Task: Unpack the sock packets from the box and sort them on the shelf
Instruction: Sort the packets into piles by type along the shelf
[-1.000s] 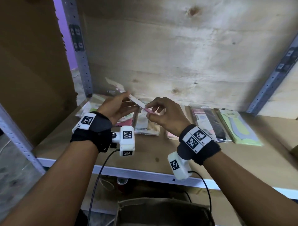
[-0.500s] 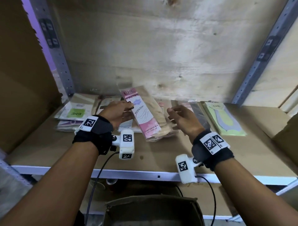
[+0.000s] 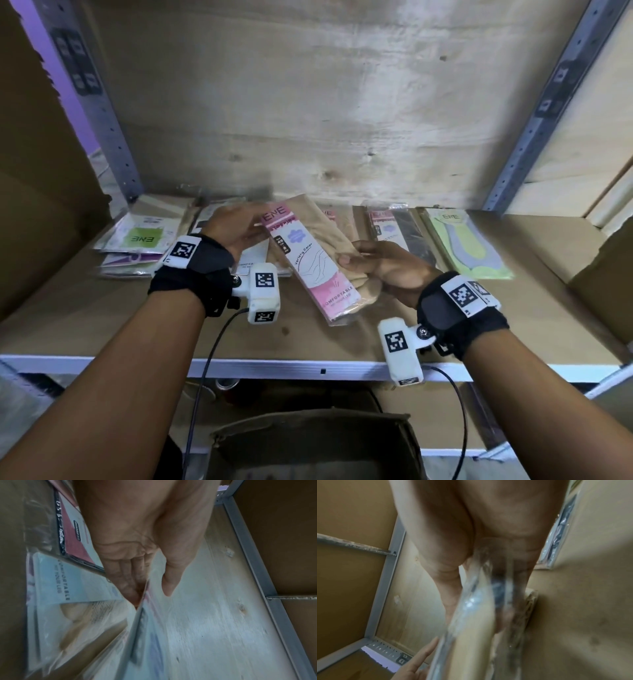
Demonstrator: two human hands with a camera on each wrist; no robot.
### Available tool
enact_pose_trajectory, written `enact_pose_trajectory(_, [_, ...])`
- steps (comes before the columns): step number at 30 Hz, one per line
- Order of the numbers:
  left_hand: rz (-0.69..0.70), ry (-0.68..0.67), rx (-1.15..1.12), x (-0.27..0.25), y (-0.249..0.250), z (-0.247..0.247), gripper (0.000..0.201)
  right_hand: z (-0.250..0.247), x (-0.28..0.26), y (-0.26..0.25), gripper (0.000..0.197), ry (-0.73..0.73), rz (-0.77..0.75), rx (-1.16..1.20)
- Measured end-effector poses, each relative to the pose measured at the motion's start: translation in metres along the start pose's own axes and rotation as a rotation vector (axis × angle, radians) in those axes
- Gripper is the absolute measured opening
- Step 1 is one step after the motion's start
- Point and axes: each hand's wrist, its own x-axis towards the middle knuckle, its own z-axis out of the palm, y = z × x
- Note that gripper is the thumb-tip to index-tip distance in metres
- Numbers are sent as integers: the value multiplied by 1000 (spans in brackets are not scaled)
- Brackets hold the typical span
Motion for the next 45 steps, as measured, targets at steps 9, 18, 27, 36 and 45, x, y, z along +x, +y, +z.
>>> enact_pose_trajectory(9, [126, 126, 381, 3, -1, -20, 32, -9, -2, 6, 18, -142, 40, -112])
enact_pose_trajectory(18, [266, 246, 846, 7, -1, -22, 60, -15, -3, 10, 38, -158, 34, -138])
enact_pose_trajectory(27, [121, 21, 637, 10, -8, -27, 65, -23, -8, 15, 21, -155, 31, -71])
enact_pose_trajectory(36, [67, 57, 295, -1, -5, -25, 40, -23, -4, 16, 33, -132, 30, -23])
enact_pose_trajectory(45, [-63, -96, -68, -22, 1, -19, 61, -9, -2, 8, 23, -42, -19, 136])
